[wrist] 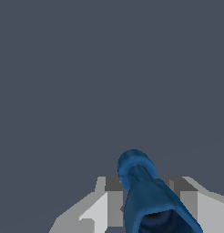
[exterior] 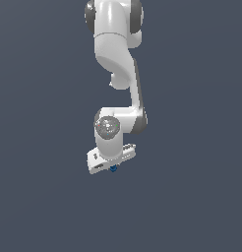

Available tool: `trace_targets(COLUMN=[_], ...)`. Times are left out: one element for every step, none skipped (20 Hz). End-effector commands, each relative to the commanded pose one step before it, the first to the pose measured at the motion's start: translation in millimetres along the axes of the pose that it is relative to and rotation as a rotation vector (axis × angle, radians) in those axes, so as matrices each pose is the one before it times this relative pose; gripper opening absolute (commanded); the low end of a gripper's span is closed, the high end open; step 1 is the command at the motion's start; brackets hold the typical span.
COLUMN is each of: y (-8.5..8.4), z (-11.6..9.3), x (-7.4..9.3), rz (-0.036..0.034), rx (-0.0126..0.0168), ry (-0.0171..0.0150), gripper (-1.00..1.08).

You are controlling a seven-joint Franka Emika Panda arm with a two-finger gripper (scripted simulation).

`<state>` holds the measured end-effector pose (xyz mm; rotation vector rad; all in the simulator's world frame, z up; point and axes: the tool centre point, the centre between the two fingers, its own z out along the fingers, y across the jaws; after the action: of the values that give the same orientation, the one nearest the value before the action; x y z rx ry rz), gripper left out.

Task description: Pick up the object and move it to a goal position.

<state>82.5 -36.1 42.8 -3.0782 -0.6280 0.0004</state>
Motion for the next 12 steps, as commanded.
trace_targets(y=[0.03, 0.00, 0.00, 0.00, 0.00, 0.00, 0.00, -0.05, -0.07, -0.20, -0.34, -0.48], z=[-0.04, 0.00, 0.00, 0.00, 0.00, 0.00, 0.00, -0.05, -0.04, -0.12, -0.19, -0.27], x=[0.19, 0.00, 0.00, 0.00, 0.00, 0.00, 0.00, -0.10, -0.10, -0.29, -0.49, -0.68], rz=[-0.00009, 0.00000, 0.00000, 0.00000, 0.00000, 0.00000, 0.00000, 0.00000, 0.00000, 0.00000, 0.00000, 0.00000], rx=[-0.00010, 0.00000, 0.00000, 0.00000, 0.00000, 0.00000, 0.00000, 0.00000, 0.00000, 0.00000, 0.00000, 0.00000], ry=[0.00024, 0.00000, 0.00000, 0.00000, 0.00000, 0.00000, 0.00000, 0.00000, 0.00000, 0.00000, 0.00000, 0.00000], gripper=[-1.00, -1.00, -1.00, -1.00, -1.00, -1.00, -1.00, -1.00, -1.00, -1.00, -1.00, -1.00])
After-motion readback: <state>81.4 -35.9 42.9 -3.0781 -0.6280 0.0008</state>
